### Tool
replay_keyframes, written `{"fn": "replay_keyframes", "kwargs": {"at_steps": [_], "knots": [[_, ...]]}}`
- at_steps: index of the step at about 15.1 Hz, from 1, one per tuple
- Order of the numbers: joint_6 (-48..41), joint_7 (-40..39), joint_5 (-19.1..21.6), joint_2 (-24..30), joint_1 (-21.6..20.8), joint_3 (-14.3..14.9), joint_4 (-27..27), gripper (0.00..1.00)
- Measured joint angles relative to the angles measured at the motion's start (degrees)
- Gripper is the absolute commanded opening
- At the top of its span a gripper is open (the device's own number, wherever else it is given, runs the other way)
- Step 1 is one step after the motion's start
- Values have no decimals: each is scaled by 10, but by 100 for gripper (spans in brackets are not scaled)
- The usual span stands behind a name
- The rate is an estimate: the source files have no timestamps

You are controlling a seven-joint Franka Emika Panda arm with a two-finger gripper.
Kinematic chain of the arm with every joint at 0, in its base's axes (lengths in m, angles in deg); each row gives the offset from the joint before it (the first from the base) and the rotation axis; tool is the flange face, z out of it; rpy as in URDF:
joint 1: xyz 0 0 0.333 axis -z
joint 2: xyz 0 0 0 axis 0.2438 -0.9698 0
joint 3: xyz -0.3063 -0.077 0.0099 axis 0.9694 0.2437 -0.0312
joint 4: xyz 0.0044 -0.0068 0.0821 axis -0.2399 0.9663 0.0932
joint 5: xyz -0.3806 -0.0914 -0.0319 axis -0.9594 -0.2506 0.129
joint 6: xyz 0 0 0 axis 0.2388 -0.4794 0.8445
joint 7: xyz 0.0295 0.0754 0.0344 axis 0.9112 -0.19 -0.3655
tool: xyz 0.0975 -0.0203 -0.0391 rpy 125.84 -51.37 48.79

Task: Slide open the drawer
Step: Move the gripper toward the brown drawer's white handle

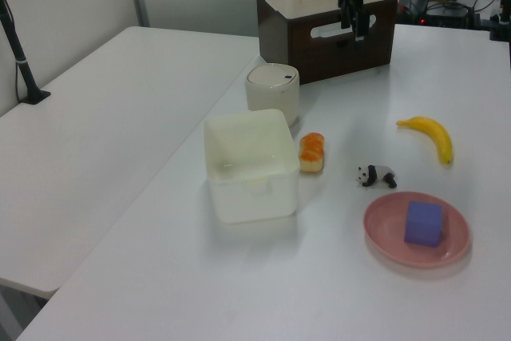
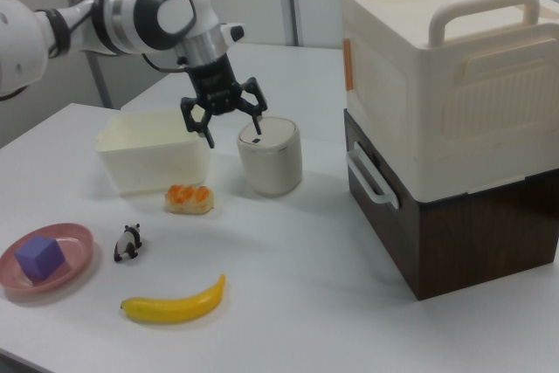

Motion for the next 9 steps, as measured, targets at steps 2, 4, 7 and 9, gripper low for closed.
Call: {"fn": "replay_keyframes", "kwargs": {"at_steps": [2,4,7,9], "knots": [[31,-21,-4,-12,8,0,0,100],[71,-51,-27,-29,23,0,1,100],[125,-95,-53,-49,47,0,1,100],[149,-104,-78,-60,58,1,1,100]]}}
